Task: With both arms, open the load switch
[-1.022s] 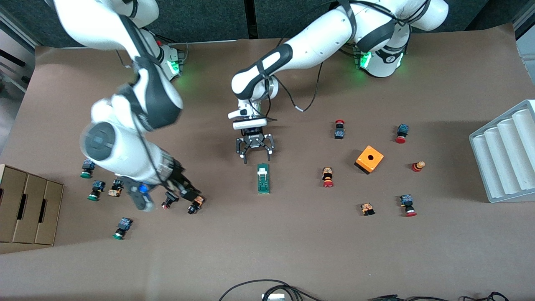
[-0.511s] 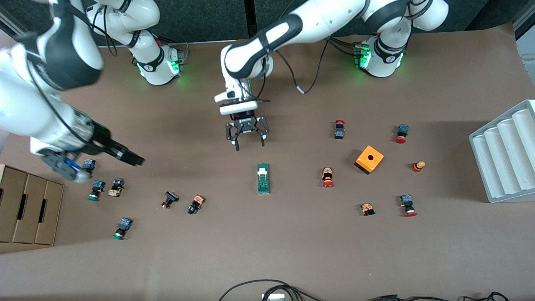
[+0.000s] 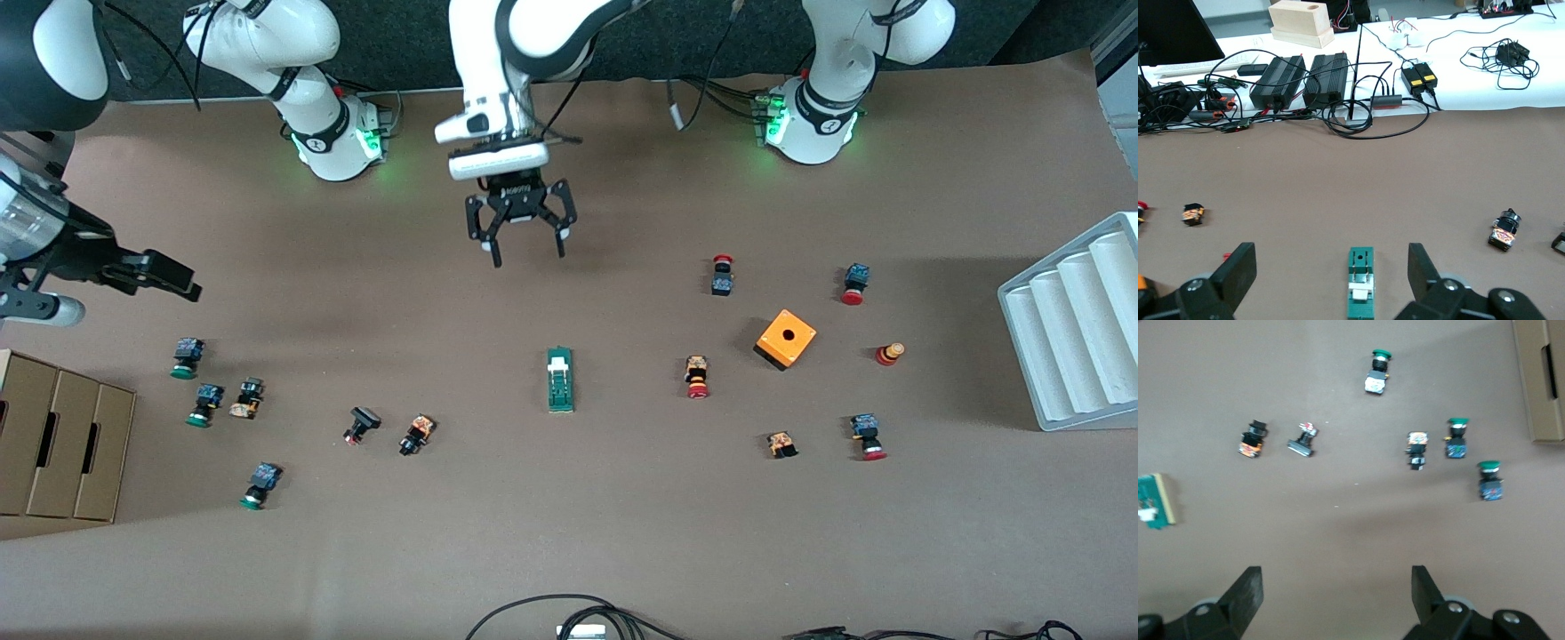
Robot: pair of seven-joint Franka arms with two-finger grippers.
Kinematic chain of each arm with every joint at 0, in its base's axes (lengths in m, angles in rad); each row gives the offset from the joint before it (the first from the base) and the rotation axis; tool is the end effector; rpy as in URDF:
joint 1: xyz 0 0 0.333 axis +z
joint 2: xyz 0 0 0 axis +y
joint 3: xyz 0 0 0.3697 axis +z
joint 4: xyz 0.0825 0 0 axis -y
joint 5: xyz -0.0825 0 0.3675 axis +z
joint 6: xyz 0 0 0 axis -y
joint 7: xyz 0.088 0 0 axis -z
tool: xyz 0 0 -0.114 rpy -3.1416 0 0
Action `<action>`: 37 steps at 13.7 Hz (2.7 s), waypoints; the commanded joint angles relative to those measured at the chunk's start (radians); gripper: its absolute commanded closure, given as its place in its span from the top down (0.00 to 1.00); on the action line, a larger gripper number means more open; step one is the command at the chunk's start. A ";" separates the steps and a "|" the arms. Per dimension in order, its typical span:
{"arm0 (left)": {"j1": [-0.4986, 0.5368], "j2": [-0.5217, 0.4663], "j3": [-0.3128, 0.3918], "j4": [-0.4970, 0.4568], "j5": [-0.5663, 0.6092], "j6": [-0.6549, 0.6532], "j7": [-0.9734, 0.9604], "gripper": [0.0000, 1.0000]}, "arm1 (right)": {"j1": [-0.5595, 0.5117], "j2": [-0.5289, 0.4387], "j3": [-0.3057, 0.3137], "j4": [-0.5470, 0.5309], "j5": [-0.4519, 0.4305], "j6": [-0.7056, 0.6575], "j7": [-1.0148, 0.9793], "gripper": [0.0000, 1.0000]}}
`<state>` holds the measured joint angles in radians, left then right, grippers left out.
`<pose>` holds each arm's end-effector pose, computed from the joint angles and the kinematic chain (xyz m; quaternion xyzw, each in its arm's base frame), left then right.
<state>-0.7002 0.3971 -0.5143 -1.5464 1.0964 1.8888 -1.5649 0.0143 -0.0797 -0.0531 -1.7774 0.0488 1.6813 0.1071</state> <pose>0.3603 -0.5871 0.5220 -0.9117 -0.0099 -0.4050 0.0685 0.5137 -0.0160 0.6281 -0.9968 0.0756 0.0092 0.0260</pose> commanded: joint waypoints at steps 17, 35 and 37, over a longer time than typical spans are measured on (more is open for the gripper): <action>0.589 -0.359 -0.001 0.088 -0.823 0.000 0.885 1.00 | 0.003 0.032 -0.004 0.036 -0.043 -0.018 -0.092 0.99; 0.769 -0.287 0.401 0.094 -1.164 -0.263 1.435 1.00 | 0.007 0.037 -0.004 0.035 -0.040 0.023 -0.098 0.99; 0.769 -0.297 0.402 0.098 -1.147 -0.266 1.393 1.00 | 0.009 0.037 -0.004 0.035 -0.040 0.023 -0.098 0.99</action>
<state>0.0676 0.0984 -0.1065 -1.4805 -0.0449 1.6431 -0.1570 0.0185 -0.0598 -0.0555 -1.7688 0.0230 1.7007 0.0176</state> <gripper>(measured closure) 0.000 0.004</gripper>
